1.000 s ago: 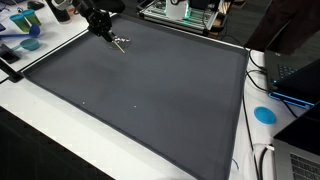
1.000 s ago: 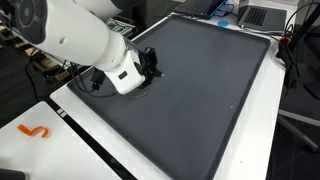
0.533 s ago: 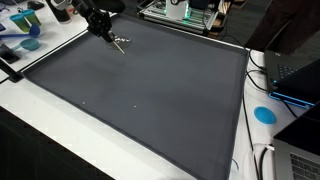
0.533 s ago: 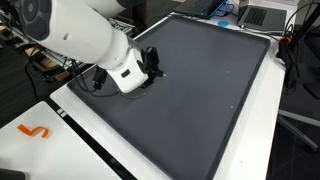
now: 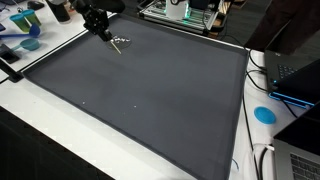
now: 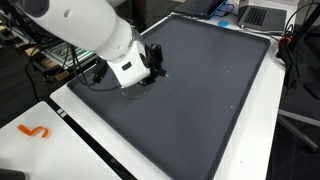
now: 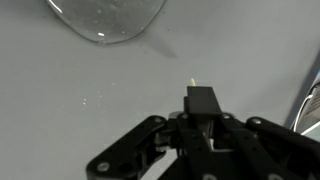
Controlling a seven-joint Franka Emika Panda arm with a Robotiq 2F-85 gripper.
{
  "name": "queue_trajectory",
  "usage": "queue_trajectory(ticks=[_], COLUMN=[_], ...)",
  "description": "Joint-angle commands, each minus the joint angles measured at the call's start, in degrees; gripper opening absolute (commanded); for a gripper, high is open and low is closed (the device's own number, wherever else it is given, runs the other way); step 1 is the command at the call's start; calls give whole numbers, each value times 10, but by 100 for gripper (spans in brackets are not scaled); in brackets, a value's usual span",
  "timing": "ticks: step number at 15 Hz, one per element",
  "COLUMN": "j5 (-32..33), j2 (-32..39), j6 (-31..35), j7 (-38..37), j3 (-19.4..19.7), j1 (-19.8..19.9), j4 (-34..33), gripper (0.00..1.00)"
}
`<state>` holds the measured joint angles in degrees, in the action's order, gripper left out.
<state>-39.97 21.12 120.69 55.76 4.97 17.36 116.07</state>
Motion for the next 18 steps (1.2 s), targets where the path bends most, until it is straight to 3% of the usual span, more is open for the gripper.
queue_trajectory(ticks=[1, 10, 18], j5=[42, 251, 417], j2=[-42, -135, -210], j6=[33, 109, 83], j7=[-61, -288, -455], j3=[11, 17, 15], j1=[-23, -62, -86], j4=[36, 106, 150], gripper=[4, 4, 4])
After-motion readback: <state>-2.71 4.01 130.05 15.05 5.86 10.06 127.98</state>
